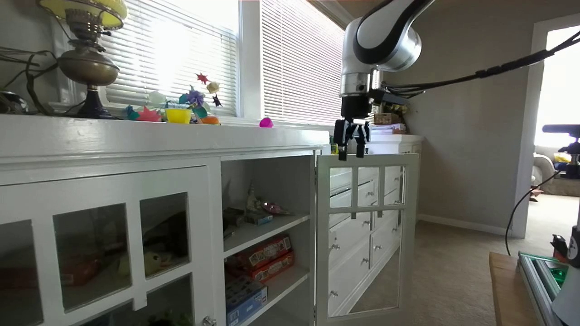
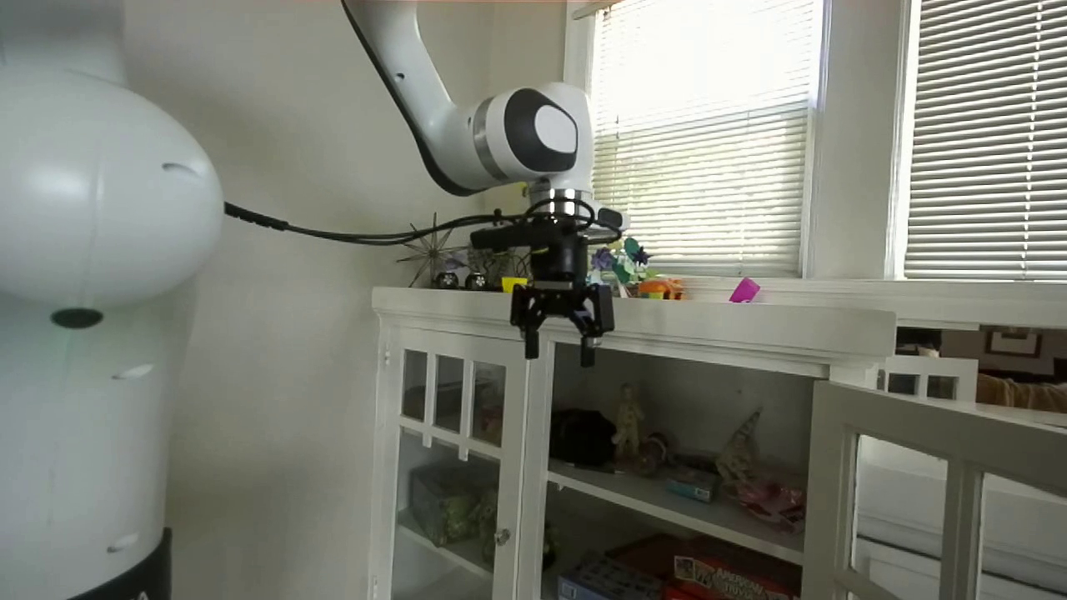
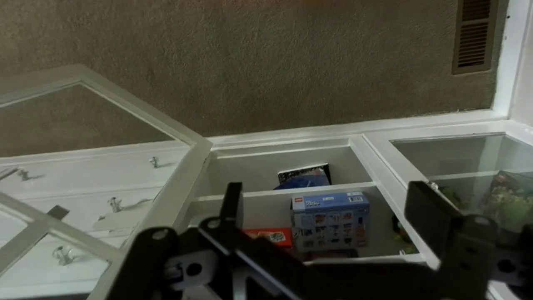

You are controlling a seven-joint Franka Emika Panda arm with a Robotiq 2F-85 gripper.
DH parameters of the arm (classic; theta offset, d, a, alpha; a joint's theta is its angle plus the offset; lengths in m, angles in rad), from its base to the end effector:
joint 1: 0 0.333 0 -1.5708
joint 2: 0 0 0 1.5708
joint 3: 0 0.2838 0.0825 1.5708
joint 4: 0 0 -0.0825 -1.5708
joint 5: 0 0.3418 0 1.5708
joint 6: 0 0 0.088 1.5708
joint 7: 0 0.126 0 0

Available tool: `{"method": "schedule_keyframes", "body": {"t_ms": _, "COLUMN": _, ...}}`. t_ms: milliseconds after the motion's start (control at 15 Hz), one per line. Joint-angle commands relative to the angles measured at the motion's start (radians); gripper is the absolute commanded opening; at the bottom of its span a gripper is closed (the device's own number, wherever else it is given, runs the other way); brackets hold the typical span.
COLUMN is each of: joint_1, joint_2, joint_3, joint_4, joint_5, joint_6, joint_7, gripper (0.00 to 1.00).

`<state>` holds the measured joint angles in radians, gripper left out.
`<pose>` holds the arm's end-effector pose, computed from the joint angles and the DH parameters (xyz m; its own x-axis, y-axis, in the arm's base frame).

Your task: Move the pink bowl to the right

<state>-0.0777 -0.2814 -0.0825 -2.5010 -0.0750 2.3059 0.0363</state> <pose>0.4156 -0.0692 0.3694 0.9858 -0.1438 0.0862 -0.1472 -0.9885 0.0337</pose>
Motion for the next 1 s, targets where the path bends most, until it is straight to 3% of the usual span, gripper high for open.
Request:
{"method": "schedule_keyframes", "body": {"t_ms": 0, "joint_1": -0.055, "joint_2": 0.003, "joint_3": 0.002, "joint_4": 0.105, "joint_5": -0.123, "joint_6": -0.010, "joint_7": -0.004, "gripper": 1.00}}
{"method": "schedule_keyframes", "body": {"t_ms": 333, "joint_1": -0.110, "joint_2": 0.091, "joint_3": -0.030, "joint_4": 0.285, "joint_5": -0.217, "joint_6": 0.056, "joint_7": -0.002, "gripper": 1.00}}
{"method": "schedule_keyframes", "body": {"t_ms": 733, "joint_1": -0.112, "joint_2": 0.241, "joint_3": -0.079, "joint_4": 0.461, "joint_5": -0.135, "joint_6": 0.344, "joint_7": -0.025, "gripper": 1.00}}
{"method": "schedule_keyframes", "body": {"t_ms": 800, "joint_1": -0.115, "joint_2": 0.171, "joint_3": -0.068, "joint_4": 0.380, "joint_5": -0.173, "joint_6": 0.288, "joint_7": -0.004, "gripper": 1.00}}
{"method": "schedule_keyframes", "body": {"t_ms": 933, "joint_1": -0.114, "joint_2": 0.214, "joint_3": -0.076, "joint_4": 0.424, "joint_5": -0.169, "joint_6": 0.329, "joint_7": -0.005, "gripper": 1.00}}
